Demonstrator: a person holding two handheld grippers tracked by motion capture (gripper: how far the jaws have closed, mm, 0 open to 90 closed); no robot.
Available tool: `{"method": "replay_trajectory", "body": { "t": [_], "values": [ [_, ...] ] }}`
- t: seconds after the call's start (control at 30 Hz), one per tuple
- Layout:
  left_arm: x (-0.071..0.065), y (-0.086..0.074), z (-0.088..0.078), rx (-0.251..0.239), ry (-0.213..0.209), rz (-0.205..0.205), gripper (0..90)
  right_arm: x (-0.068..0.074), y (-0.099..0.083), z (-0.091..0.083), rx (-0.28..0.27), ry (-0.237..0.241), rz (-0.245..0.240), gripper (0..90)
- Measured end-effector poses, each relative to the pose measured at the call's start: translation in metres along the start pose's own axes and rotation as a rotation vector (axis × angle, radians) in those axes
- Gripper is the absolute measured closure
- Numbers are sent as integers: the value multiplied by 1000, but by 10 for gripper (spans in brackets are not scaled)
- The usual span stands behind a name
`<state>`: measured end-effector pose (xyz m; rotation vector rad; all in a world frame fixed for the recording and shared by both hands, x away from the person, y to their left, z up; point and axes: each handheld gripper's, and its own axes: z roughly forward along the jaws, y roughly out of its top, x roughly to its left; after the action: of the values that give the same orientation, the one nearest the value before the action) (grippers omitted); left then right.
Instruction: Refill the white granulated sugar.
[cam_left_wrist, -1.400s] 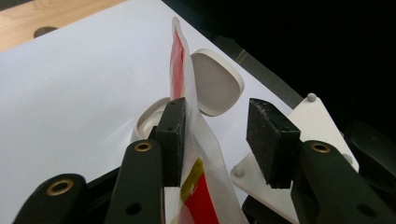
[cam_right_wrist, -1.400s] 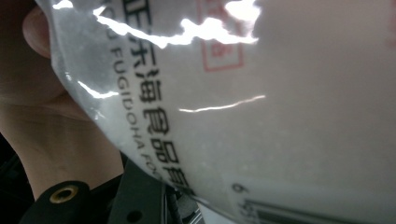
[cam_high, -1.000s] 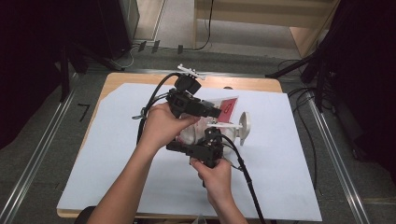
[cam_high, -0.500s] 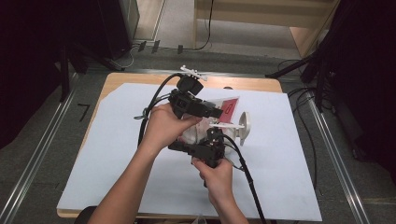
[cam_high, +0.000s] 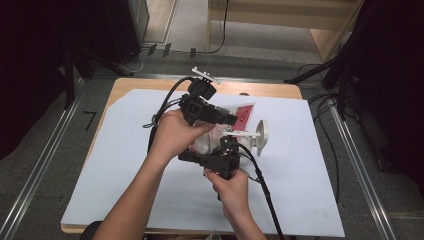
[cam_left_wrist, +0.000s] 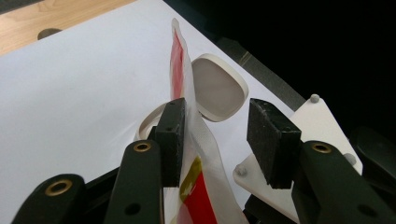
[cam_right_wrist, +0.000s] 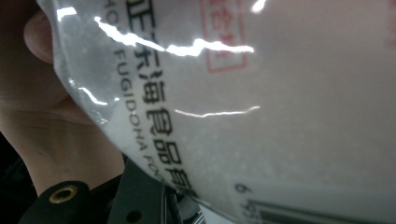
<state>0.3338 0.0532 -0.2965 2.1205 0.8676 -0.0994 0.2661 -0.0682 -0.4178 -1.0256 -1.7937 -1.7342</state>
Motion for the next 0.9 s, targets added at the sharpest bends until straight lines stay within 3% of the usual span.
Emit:
{"method": "replay_trajectory", "body": {
  "t": [0.3, 0.7, 0.9],
  "values": [
    [3, 8, 0, 42, -2, -10, 591, 2, 4, 1, 4, 22, -1, 604],
    [4, 15, 4, 61, 6, -22, 591, 0, 7, 0, -16, 7, -10, 630],
    [-2, 19, 7, 73, 13, -2, 590, 0, 6, -2, -28, 29, 7, 629]
  ]
}}
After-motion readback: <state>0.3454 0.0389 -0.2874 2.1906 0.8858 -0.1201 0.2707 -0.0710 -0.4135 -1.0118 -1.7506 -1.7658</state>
